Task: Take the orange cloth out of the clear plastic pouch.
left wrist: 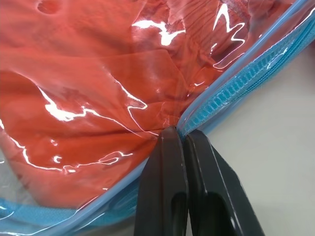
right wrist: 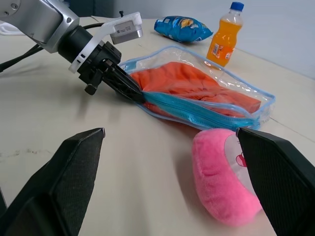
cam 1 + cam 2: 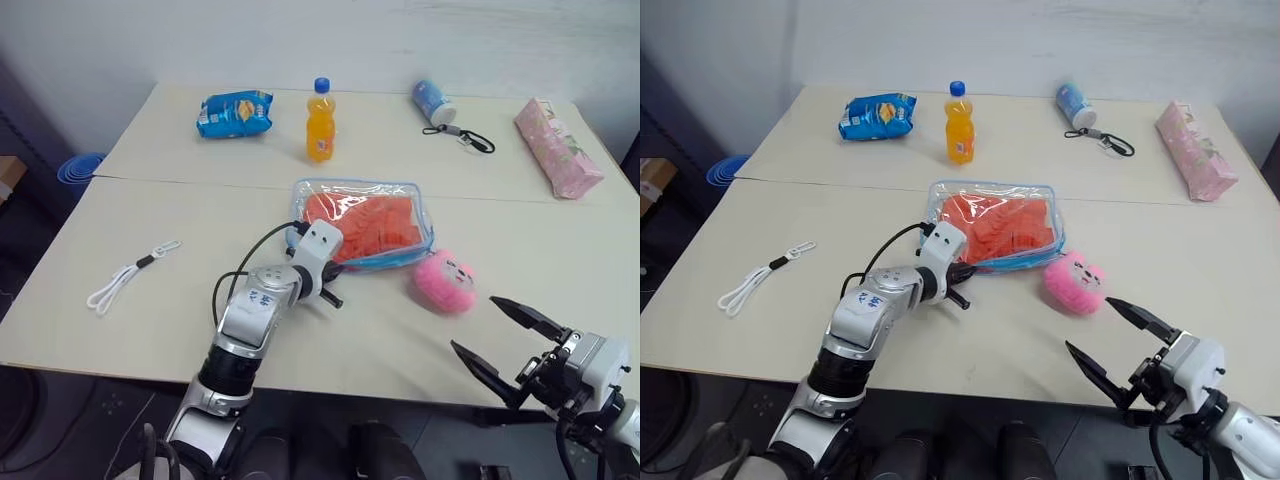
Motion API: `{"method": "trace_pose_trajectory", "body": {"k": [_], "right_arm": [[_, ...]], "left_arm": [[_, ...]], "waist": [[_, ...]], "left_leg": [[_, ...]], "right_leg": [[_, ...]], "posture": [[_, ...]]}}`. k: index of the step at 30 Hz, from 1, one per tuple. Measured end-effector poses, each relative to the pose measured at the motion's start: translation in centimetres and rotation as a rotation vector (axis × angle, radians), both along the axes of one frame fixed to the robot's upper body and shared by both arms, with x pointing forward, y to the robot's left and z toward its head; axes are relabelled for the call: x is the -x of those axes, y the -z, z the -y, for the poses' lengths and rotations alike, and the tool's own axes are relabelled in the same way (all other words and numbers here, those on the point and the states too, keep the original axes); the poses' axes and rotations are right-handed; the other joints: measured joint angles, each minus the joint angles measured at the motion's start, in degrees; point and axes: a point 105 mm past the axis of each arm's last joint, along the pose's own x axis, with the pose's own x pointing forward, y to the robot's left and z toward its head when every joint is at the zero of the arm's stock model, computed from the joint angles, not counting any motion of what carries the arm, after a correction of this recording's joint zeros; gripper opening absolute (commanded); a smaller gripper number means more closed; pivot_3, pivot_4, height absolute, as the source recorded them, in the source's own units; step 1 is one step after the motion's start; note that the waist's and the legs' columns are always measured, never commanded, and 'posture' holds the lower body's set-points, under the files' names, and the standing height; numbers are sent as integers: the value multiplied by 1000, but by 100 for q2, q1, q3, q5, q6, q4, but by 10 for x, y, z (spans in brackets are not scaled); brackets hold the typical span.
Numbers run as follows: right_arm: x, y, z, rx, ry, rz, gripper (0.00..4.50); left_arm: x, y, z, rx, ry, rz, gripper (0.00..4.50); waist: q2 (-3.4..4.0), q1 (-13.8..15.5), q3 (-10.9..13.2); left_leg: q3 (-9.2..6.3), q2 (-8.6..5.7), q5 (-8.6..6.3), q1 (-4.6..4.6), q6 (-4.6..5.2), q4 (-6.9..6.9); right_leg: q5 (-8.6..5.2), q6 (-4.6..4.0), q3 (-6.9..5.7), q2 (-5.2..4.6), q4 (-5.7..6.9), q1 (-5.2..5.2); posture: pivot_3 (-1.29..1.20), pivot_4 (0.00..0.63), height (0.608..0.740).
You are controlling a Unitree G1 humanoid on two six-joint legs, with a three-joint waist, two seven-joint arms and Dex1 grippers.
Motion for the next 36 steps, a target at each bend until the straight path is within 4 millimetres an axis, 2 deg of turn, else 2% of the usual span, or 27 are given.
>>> {"method": "trace_pose_trajectory", "body": {"k": [9, 14, 21, 29, 33, 36], "right_arm": [[1, 5, 2, -5, 16, -7, 4500], [1, 5, 1, -8, 19, -6, 4500], [2, 7, 2, -8, 19, -15, 4500], [7, 11, 1, -5, 0, -40, 4500], [7, 12, 1, -7, -5, -44, 4500], [7, 13, 2, -8, -5, -49, 4500]], "left_arm": [[7, 2, -18, -70, 83, 54, 46], [12, 1, -17, -62, 83, 36, 46], [36, 4, -11, -44, 86, -36, 46], [47, 6, -16, -57, 86, -48, 46], [53, 7, -14, -42, 93, -57, 908], [55, 6, -9, -13, 113, -71, 1900]], "waist": [[2, -22, -1], [2, -19, -1], [2, -12, -1], [2, -18, 0], [3, -15, 0], [2, -13, 0]], "left_leg": [[-2, 3, 5, 2, -9, -6], [-2, 3, 5, 0, -8, -7], [-3, 3, 4, -1, -7, -7], [-2, 3, 4, 0, -7, -9], [-3, 3, 4, -1, -7, -10], [-3, 3, 4, -1, -6, -9]], "right_leg": [[0, -1, 0, 0, 0, -1], [0, 0, 0, 1, -1, -2], [0, 0, 1, 0, -4, -1], [-1, -1, 2, 0, -7, 1], [-1, -2, 1, 0, -9, 1], [-1, -2, 2, 0, -12, 1]], "posture": [[0, 150, 740], [0, 150, 740], [0, 150, 740], [0, 150, 740], [0, 150, 740], [0, 150, 740]]}}
